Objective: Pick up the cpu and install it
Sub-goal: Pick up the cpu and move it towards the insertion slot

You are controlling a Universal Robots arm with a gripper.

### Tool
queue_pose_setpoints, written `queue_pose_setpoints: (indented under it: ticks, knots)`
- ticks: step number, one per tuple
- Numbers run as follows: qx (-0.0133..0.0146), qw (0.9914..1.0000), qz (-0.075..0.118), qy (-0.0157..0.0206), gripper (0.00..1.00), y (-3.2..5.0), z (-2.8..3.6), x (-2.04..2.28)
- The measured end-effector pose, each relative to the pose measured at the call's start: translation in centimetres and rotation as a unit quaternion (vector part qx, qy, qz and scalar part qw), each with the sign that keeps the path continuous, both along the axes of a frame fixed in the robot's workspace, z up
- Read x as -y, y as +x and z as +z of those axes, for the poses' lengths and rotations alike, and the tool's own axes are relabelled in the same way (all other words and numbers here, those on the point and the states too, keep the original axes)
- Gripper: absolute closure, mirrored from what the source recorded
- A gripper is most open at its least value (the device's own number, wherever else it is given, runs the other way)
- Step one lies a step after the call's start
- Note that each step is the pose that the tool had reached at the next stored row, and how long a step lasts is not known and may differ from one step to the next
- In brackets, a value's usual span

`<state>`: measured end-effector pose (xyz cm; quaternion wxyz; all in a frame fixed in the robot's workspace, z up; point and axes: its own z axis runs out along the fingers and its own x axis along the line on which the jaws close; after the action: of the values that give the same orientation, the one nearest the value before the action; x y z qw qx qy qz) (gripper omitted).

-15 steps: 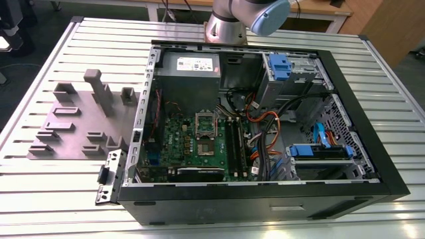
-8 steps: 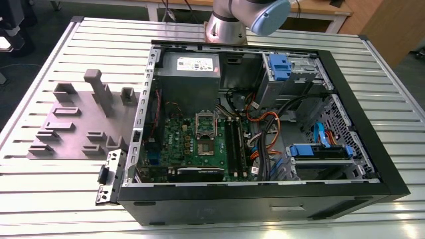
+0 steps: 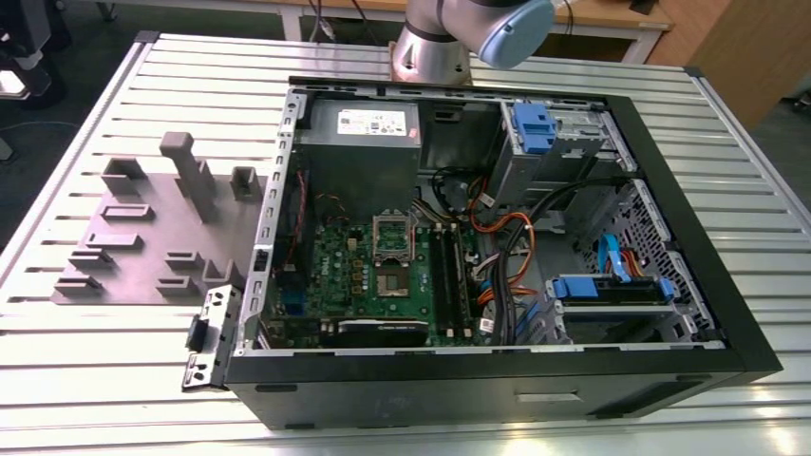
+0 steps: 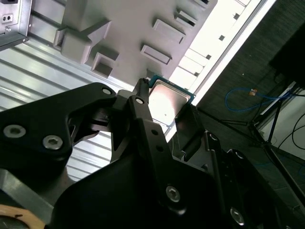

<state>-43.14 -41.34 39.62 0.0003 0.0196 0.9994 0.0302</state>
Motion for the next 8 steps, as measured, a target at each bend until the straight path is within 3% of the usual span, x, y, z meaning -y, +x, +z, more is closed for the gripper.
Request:
queue_pose_setpoints:
  ticks: [8]
  knots:
    - [0.0000, 1.00000, 0.000, 0.0000, 0.53, 0.19, 0.00, 0.07]
